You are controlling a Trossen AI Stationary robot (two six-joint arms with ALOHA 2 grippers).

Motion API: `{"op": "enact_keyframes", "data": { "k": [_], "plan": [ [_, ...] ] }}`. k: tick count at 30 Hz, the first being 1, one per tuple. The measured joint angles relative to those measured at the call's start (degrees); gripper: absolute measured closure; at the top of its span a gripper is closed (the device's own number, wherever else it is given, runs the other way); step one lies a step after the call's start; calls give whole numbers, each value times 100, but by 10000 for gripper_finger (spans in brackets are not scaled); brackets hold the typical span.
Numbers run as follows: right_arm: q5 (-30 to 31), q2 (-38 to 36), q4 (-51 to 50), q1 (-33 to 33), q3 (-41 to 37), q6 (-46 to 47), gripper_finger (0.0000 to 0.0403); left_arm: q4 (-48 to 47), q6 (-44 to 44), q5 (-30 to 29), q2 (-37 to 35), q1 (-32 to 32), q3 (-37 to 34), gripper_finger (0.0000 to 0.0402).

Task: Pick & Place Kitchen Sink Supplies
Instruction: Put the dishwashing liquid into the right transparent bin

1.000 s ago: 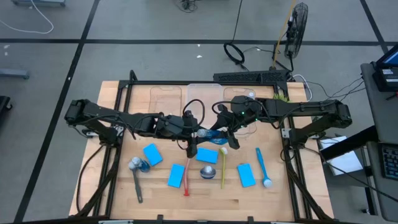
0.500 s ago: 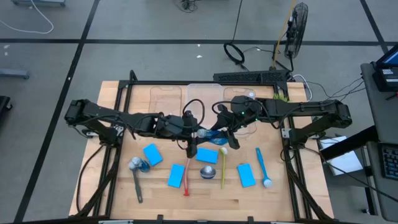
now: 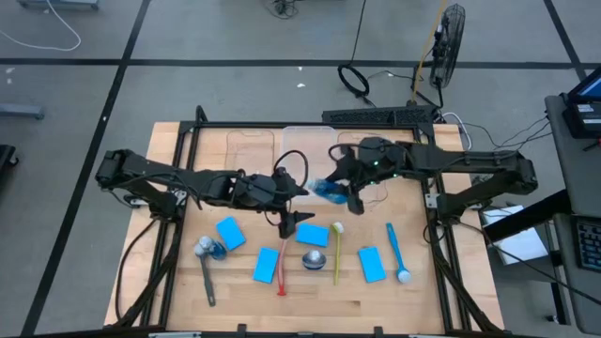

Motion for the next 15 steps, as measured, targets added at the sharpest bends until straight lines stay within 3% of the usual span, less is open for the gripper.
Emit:
{"op": "enact_keyframes", "data": {
  "k": [15],
  "plan": [
    [2082,-1152,-970,-304,0,-58,307,-545,38,16,-115,4,-6,105]
  ]
}}
